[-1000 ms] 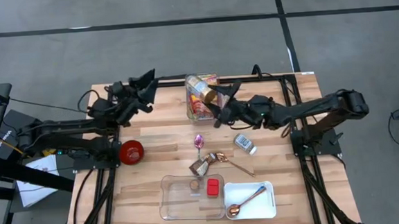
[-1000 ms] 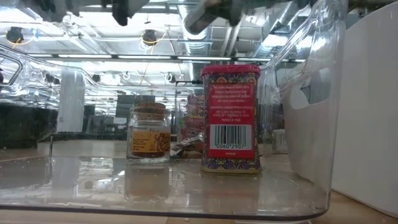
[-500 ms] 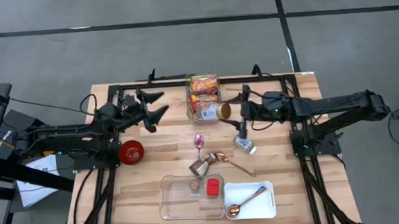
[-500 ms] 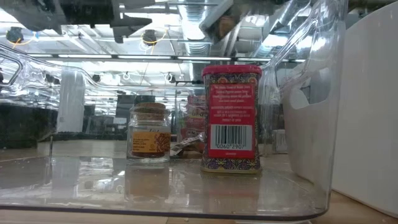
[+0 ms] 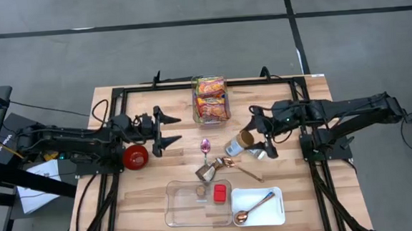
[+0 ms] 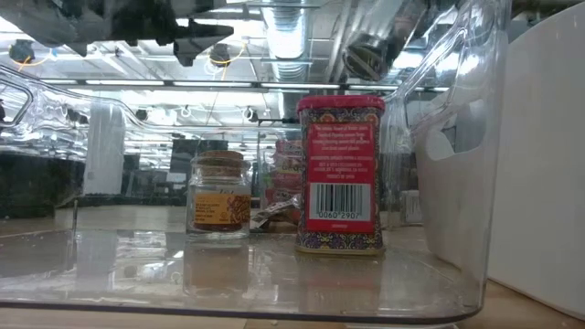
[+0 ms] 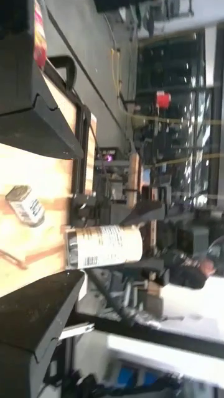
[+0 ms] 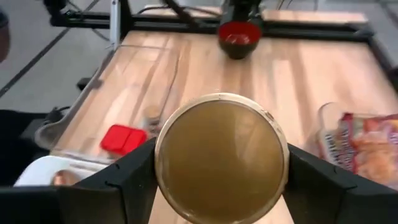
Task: Pick & Place Food Item
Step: Put the gold seasoning bottle into the bottom transparent bin
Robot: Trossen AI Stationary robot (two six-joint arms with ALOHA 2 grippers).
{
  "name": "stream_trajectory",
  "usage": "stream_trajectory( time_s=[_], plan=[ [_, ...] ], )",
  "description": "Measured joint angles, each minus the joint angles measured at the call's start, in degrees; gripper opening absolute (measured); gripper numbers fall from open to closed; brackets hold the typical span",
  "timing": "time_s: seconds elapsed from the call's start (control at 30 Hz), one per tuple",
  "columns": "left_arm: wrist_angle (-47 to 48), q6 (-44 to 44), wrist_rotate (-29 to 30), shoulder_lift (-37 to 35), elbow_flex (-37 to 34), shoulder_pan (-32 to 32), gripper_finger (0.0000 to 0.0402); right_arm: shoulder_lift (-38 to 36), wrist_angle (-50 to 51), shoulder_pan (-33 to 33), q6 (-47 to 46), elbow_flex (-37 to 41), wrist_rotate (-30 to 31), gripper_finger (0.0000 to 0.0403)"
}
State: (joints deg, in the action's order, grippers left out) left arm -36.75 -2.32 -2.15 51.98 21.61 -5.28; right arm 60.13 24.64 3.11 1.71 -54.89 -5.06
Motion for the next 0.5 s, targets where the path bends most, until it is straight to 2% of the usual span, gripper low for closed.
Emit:
stream_trajectory(
  time_s=[0.3, 0.5],
  plan=[
    [-0.07, 3.7, 0.94, 0.64, 0.02, 5.19, 0.0301, 5.59, 7.15, 8.38, -3.71, -7.82, -1.35, 0.0269],
    [2.56, 5.38, 9.2, 0.64, 0.02, 5.4, 0.0301, 15.73, 10.64, 11.82, -0.46, -18.32, -1.26, 0.0269]
  ],
)
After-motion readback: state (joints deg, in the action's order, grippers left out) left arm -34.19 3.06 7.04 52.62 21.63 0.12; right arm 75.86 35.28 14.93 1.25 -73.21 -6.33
